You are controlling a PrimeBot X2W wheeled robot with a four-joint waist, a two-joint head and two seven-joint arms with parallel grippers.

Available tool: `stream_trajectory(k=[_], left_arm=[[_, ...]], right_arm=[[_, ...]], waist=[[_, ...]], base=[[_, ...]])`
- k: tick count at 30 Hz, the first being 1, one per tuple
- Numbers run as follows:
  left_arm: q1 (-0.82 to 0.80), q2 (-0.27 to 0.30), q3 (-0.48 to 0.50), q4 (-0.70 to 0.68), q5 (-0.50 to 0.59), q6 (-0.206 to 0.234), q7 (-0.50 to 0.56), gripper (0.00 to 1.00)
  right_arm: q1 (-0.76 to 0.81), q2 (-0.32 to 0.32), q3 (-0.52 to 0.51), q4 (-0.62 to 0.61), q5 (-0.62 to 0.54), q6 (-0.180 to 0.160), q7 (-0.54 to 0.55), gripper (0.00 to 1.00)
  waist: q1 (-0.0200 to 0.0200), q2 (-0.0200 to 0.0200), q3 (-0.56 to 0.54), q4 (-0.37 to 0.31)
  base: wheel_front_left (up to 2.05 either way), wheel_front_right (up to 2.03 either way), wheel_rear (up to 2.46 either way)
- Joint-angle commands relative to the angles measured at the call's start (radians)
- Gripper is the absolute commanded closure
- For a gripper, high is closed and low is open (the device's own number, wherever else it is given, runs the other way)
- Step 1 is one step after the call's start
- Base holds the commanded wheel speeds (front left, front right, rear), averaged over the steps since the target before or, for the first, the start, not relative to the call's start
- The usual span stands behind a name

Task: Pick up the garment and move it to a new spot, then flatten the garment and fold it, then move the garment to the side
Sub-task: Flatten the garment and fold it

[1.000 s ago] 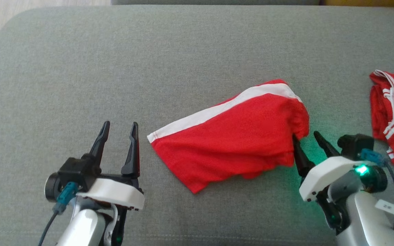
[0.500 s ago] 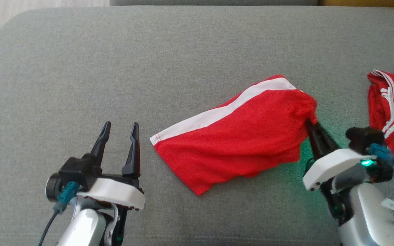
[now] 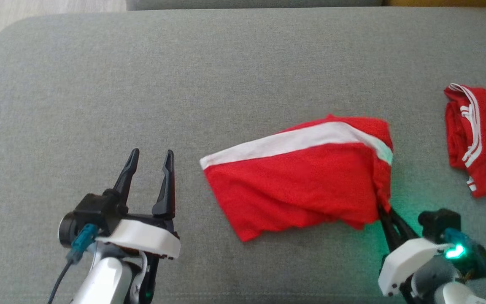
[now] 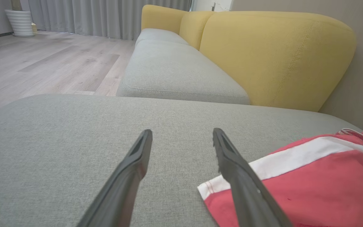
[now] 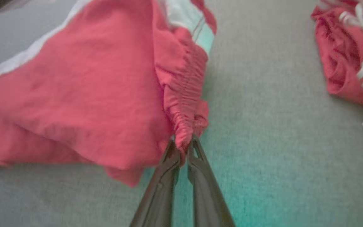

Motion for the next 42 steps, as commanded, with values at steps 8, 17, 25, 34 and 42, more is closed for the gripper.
stream_trajectory(k=[8, 17, 25, 34, 42], left_arm=[[-0.034, 0.005, 0.045, -0.022, 0.012, -0.009, -0.012, 0.00], [-0.014, 0.008, 0.045, -0.006, 0.008, -0.010, -0.012, 0.00], [0.026, 0.025, 0.051, -0.012, 0.006, 0.009, -0.006, 0.00], [0.063, 0.051, 0.039, -0.042, 0.013, 0.022, 0.031, 0.00], [0.076, 0.057, 0.028, -0.056, 0.010, 0.029, 0.052, 0.00]], right_arm=[[0.007, -0.001, 0.012, 0.047, -0.004, -0.001, -0.002, 1.00], [0.012, 0.002, -0.009, -0.012, 0.044, -0.001, -0.069, 0.00], [0.028, 0.003, -0.030, -0.234, 0.074, -0.001, -0.102, 0.00], [-0.008, 0.003, -0.021, -0.307, 0.054, -0.001, -0.110, 0.00], [-0.004, 0.003, -0.025, -0.313, 0.066, -0.001, -0.106, 0.00]], waist=[[0.0000, 0.0000, -0.004, -0.003], [0.0000, 0.0000, -0.034, -0.004], [0.0000, 0.0000, -0.076, -0.020], [0.0000, 0.0000, -0.118, -0.025], [0.0000, 0.0000, -0.117, -0.026]], base=[[0.00, 0.00, 0.00], [0.00, 0.00, 0.00], [0.00, 0.00, 0.00], [0.00, 0.00, 0.00], [0.00, 0.00, 0.00]])
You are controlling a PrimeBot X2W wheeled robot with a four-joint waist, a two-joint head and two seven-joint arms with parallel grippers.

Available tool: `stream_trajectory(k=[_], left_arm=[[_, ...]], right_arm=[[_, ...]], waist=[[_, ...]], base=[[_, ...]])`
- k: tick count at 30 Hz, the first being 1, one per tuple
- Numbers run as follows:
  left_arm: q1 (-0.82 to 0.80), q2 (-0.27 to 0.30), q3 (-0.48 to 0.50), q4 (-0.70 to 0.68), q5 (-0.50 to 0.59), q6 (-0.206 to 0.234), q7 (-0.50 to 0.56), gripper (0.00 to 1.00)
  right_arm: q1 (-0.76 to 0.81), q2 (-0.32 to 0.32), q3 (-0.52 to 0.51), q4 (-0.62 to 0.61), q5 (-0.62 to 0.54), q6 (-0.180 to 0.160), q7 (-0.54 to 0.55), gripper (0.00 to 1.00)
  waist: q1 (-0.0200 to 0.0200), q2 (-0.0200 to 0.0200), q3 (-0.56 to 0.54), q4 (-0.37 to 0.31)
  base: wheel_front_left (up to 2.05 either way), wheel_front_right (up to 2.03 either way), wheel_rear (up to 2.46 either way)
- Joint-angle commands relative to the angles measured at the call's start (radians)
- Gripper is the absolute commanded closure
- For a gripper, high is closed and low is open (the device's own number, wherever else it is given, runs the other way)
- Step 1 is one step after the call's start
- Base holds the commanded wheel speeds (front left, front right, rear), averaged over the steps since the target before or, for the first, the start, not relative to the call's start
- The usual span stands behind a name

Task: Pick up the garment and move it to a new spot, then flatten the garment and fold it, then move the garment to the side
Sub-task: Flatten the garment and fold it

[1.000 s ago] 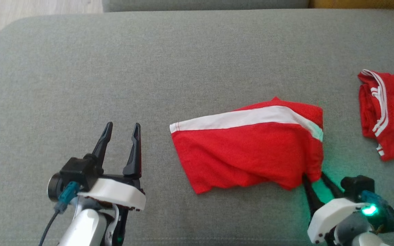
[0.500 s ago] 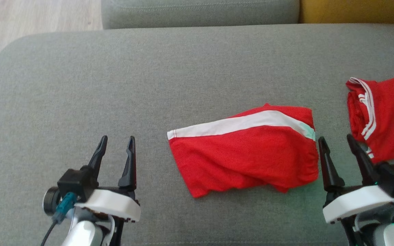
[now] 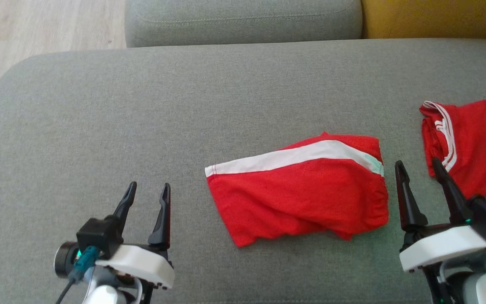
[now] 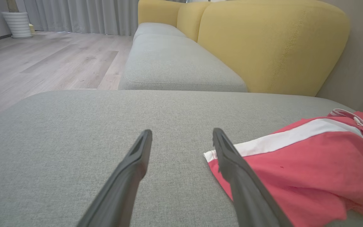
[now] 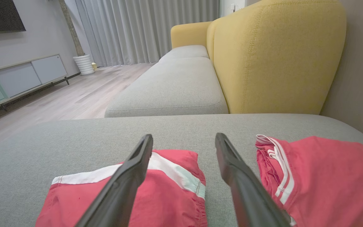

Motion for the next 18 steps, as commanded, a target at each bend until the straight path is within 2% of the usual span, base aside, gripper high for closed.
stream_trajectory(k=[1, 12, 18], left_arm=[[-0.031, 0.016, 0.034, -0.038, 0.000, 0.009, -0.001, 0.00], [-0.043, 0.020, 0.023, -0.038, -0.003, 0.006, 0.007, 0.00], [-0.154, -0.019, -0.020, 0.026, -0.042, -0.060, 0.067, 0.00]], right_arm=[[-0.045, -0.005, 0.020, -0.039, 0.009, -0.001, -0.007, 0.00], [-0.046, -0.005, 0.017, -0.034, 0.020, -0.001, -0.004, 0.00], [-0.063, -0.005, 0.017, -0.033, 0.024, -0.001, 0.000, 0.00]], waist=[[0.0000, -0.0001, 0.001, 0.002], [0.0000, -0.0001, 0.013, 0.011], [0.0000, -0.0001, 0.057, 0.008]], base=[[0.00, 0.00, 0.00], [0.00, 0.00, 0.00], [0.00, 0.00, 0.00]])
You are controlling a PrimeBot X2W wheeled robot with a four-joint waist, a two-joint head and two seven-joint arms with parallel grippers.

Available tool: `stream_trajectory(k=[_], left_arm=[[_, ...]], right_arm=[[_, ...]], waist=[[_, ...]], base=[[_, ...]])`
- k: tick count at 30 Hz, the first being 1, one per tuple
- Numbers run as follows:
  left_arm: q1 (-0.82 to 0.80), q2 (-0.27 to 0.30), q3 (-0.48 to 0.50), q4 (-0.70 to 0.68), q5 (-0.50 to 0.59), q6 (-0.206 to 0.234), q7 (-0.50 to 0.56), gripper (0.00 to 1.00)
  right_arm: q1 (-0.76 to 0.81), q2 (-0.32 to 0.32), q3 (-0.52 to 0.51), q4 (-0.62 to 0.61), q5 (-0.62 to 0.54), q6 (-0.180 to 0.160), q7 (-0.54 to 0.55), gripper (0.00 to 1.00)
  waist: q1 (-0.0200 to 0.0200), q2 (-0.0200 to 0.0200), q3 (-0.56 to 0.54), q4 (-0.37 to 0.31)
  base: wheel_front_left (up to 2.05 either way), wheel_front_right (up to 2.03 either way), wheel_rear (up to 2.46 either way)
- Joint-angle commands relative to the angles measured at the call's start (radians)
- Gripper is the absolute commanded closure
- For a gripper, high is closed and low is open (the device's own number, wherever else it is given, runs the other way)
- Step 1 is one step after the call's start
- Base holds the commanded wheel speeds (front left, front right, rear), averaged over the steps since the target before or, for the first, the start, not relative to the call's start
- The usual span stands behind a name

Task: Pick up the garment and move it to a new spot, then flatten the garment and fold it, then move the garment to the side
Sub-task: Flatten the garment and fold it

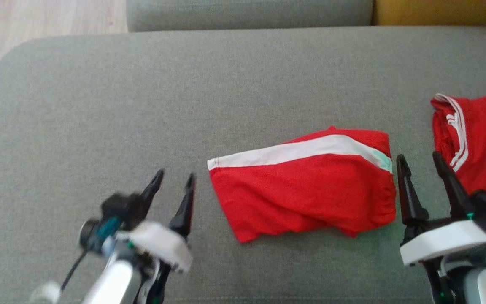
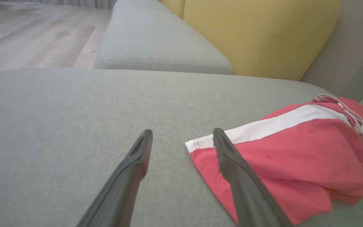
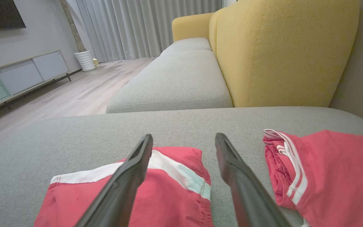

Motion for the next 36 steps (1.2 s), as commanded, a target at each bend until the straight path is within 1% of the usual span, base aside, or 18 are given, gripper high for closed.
stream_trajectory(k=[1, 4, 7, 13, 14, 15, 16, 17, 22, 27, 34, 36], left_arm=[[-0.109, -0.011, 0.021, -0.004, -0.011, -0.019, 0.014, 0.00], [-0.191, -0.046, 0.000, 0.097, -0.040, -0.058, 0.060, 0.00], [-0.262, -0.073, -0.007, 0.230, -0.075, -0.101, 0.087, 0.00], [-0.374, -0.113, -0.001, 0.500, -0.128, -0.144, 0.080, 0.00], [-0.385, -0.117, 0.000, 0.530, -0.137, -0.150, 0.080, 0.08], [-0.396, -0.120, 0.000, 0.558, -0.144, -0.157, 0.077, 0.37], [-0.406, -0.123, 0.000, 0.582, -0.151, -0.164, 0.072, 0.60], [-0.415, -0.126, 0.000, 0.603, -0.156, -0.171, 0.065, 1.00], [-0.451, -0.134, -0.011, 0.683, -0.170, -0.193, 0.022, 1.00], [-0.475, -0.141, -0.032, 0.735, -0.177, -0.205, -0.014, 1.00], [-0.512, -0.145, -0.076, 0.773, -0.195, -0.218, -0.042, 1.00], [-0.516, -0.146, -0.084, 0.776, -0.198, -0.219, -0.046, 1.00]], right_arm=[[-0.055, -0.005, 0.023, -0.034, 0.007, -0.001, -0.001, 0.00], [-0.067, -0.005, 0.029, -0.028, 0.012, -0.001, -0.002, 0.00], [-0.076, -0.005, 0.037, -0.017, 0.017, -0.001, -0.005, 0.00], [-0.086, -0.005, 0.048, 0.009, 0.027, -0.001, -0.013, 0.00], [-0.085, -0.005, 0.047, 0.013, 0.029, -0.001, -0.012, 0.00], [-0.084, -0.005, 0.046, 0.016, 0.029, -0.001, -0.013, 0.00], [-0.083, -0.005, 0.043, 0.020, 0.031, -0.001, -0.013, 0.00], [-0.082, -0.005, 0.041, 0.024, 0.032, -0.001, -0.012, 0.00], [-0.081, -0.005, 0.010, 0.058, 0.046, -0.001, -0.003, 0.00], [-0.100, -0.005, -0.035, 0.141, 0.033, -0.001, 0.021, 0.00], [-0.194, -0.028, 0.015, 0.272, 0.061, -0.001, 0.035, 0.00], [-0.208, -0.032, 0.024, 0.290, 0.069, -0.001, 0.037, 0.00]], waist=[[0.0000, -0.0001, 0.023, -0.008], [0.0000, -0.0001, 0.049, -0.021], [0.0000, -0.0001, 0.069, -0.040], [0.0000, -0.0001, 0.097, -0.071], [0.0000, -0.0001, 0.099, -0.073], [0.0000, -0.0001, 0.100, -0.075], [0.0000, -0.0001, 0.101, -0.076], [0.0000, -0.0001, 0.102, -0.078], [0.0000, -0.0001, 0.099, -0.083], [0.0000, -0.0001, 0.093, -0.070], [0.0000, -0.0001, 0.106, -0.040], [0.0000, -0.0001, 0.108, -0.036]], base=[[0.00, 0.00, 0.00], [0.00, 0.00, 0.00], [0.00, 0.00, 0.00], [0.00, 0.00, 0.00], [0.00, 0.00, 0.00], [0.00, 0.00, 0.00], [0.00, 0.00, 0.00], [0.00, 0.00, 0.00], [0.00, 0.00, 0.00], [0.00, 0.00, 0.00], [0.00, 0.00, 0.00], [0.00, 0.00, 0.00]])
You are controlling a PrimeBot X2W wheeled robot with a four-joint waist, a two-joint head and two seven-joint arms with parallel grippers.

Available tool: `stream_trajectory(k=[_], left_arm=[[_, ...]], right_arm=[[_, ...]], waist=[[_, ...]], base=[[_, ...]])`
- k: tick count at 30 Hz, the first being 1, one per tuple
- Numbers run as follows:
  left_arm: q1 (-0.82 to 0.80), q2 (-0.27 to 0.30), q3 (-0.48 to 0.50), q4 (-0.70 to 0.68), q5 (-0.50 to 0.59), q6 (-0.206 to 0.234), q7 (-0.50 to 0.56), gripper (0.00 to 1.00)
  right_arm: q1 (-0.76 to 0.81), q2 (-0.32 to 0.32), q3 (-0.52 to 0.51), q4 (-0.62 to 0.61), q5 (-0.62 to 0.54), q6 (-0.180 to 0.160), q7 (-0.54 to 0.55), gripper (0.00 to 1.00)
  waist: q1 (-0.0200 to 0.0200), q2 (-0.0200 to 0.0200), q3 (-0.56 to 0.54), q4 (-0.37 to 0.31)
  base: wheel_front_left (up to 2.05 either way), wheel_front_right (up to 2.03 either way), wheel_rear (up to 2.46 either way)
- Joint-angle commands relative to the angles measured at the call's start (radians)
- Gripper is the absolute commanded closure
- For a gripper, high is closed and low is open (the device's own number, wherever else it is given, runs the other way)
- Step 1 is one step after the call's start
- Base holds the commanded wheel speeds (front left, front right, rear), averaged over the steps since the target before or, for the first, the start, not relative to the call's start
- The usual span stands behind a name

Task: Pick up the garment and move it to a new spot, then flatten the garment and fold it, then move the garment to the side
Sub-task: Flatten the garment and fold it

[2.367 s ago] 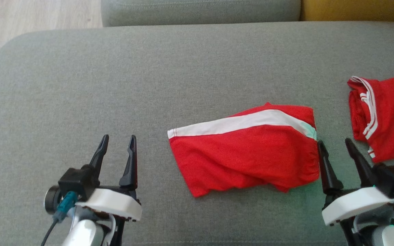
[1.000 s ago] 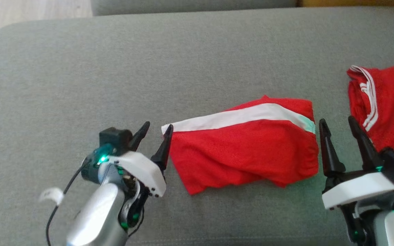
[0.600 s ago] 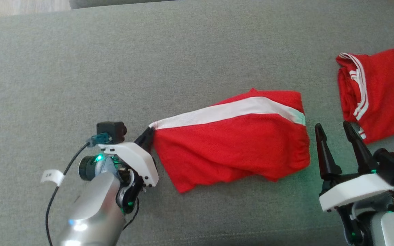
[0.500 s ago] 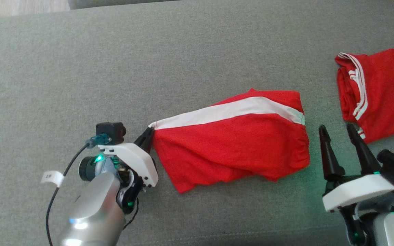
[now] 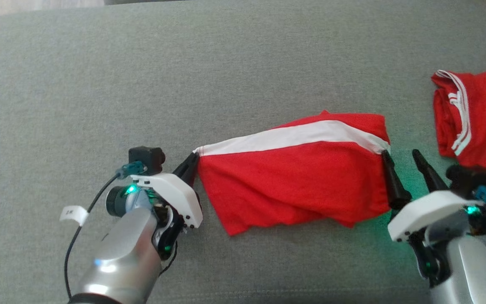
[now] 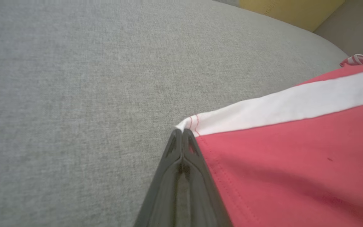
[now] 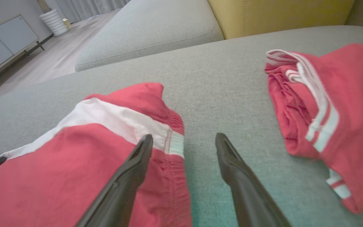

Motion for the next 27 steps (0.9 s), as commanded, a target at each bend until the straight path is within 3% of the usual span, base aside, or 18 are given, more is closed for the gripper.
stream_trajectory(k=[1, 7, 8, 9, 10, 11, 19, 27], left_arm=[[-0.040, 0.015, 0.020, -0.019, -0.013, 0.000, -0.011, 1.00], [-0.053, 0.015, -0.036, -0.023, -0.047, 0.005, -0.031, 1.00], [-0.054, 0.015, -0.044, -0.023, -0.052, 0.007, -0.034, 1.00], [-0.056, 0.015, -0.051, -0.023, -0.057, 0.009, -0.037, 1.00], [-0.058, 0.015, -0.057, -0.023, -0.060, 0.011, -0.041, 1.00], [-0.061, 0.015, -0.063, -0.023, -0.064, 0.013, -0.046, 1.00], [-0.083, 0.024, -0.064, -0.073, -0.023, 0.062, -0.093, 1.00], [-0.021, 0.092, 0.076, -0.509, 0.123, 0.138, -0.095, 1.00]], right_arm=[[-0.032, -0.016, 0.028, -0.019, 0.013, -0.001, 0.004, 0.00], [-0.094, -0.039, 0.068, 0.081, 0.064, -0.001, 0.052, 0.00], [-0.102, -0.041, 0.075, 0.089, 0.077, -0.001, 0.057, 0.07], [-0.109, -0.044, 0.083, 0.098, 0.090, -0.001, 0.066, 0.50], [-0.115, -0.052, 0.090, 0.102, 0.093, -0.001, 0.067, 0.72], [-0.121, -0.054, 0.096, 0.106, 0.105, -0.001, 0.069, 1.00], [-0.132, -0.091, 0.118, 0.041, 0.082, -0.001, 0.012, 1.00], [-0.140, -0.100, 0.084, -0.142, 0.089, -0.001, -0.007, 1.00]], waist=[[0.0000, 0.0000, 0.002, 0.004], [0.0000, 0.0000, 0.007, 0.020], [0.0000, 0.0000, 0.008, 0.022], [0.0000, 0.0000, 0.009, 0.023], [0.0000, 0.0000, 0.011, 0.025], [0.0000, 0.0000, 0.012, 0.026], [0.0000, 0.0000, 0.002, 0.025], [0.0000, 0.0000, -0.059, 0.016]], base=[[0.00, 0.00, 0.00], [0.00, 0.00, 0.00], [0.00, 0.00, 0.00], [0.00, 0.00, 0.00], [0.00, 0.00, 0.00], [0.00, 0.00, 0.00], [0.00, 0.00, 0.00], [0.00, 0.00, 0.00]])
